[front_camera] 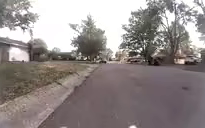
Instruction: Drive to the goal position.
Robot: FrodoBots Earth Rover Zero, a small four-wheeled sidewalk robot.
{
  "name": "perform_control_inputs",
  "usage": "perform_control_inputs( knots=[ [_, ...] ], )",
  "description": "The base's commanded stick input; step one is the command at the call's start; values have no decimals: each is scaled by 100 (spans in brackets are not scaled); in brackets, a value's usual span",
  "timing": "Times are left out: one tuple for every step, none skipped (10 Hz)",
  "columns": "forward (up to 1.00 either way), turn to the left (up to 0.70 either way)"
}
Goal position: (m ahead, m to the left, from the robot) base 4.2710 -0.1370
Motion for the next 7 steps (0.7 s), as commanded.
perform_control_inputs(
  knots=[
    [100,0],
    [100,0],
    [100,0],
    [100,0],
    [100,0],
    [100,0],
    [100,0]
  ],
)
